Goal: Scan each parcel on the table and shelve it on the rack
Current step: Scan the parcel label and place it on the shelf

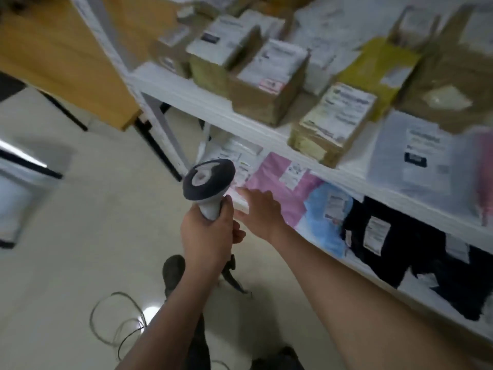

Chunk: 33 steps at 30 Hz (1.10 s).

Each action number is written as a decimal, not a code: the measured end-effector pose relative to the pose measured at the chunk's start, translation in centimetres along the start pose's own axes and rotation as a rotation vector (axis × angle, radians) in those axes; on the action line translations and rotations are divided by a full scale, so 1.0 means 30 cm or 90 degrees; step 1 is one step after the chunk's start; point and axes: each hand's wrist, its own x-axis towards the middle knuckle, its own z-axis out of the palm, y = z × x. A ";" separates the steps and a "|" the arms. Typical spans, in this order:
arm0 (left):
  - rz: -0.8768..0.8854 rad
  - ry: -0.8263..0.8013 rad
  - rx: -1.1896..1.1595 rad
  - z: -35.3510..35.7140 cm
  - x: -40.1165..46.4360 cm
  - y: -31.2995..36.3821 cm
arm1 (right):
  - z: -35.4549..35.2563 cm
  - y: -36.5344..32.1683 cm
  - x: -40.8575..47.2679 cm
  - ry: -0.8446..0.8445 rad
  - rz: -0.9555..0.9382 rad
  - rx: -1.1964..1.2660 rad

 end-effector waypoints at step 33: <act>-0.013 0.164 -0.051 -1.341 1.742 0.813 | -0.112 -1.850 1.780 -0.063 0.006 -0.122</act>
